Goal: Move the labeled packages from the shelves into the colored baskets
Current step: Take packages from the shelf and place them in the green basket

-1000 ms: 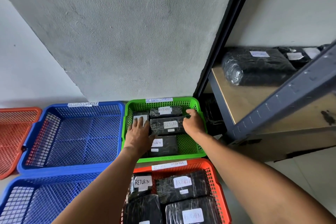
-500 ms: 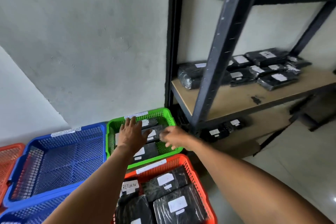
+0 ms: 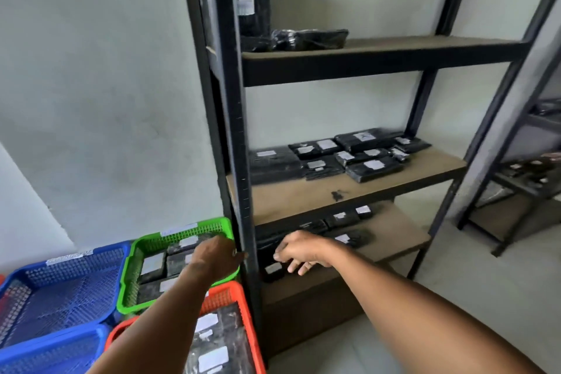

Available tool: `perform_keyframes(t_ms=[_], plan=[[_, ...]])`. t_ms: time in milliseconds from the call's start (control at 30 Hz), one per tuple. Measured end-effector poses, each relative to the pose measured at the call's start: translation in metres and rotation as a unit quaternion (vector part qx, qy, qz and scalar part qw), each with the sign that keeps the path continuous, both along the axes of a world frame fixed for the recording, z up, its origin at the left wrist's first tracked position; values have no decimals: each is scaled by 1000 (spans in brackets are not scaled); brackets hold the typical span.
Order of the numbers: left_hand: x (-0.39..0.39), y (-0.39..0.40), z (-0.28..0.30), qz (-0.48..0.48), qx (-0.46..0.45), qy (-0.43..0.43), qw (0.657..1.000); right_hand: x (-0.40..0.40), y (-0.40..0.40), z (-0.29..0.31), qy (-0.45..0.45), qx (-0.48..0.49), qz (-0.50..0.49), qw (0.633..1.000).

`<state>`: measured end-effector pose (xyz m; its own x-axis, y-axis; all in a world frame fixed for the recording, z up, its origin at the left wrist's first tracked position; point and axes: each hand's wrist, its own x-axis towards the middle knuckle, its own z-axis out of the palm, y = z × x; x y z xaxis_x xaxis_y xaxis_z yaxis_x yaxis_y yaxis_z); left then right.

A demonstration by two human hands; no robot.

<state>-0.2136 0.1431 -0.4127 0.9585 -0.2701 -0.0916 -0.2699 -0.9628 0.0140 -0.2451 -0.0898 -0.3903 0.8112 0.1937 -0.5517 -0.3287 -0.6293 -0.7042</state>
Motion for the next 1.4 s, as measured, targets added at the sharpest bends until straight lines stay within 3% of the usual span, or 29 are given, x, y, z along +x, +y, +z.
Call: perform_keyframes(t_ms=[267,500,967,1400], plan=[[-45,-130,37,-42,-58,-25,997,-49,-138,30,-113,-48,-109,986],[-19,-203,59,-90,-85,-86,989,-31,-215,48,-163,-50,-161,972],[144,-265,58,-98,-68,-144,982,112,-294,54,-212,-88,-201,952],[212,-285,33,-44,-64,-137,987,218,-313,46,-244,-145,-155,946]])
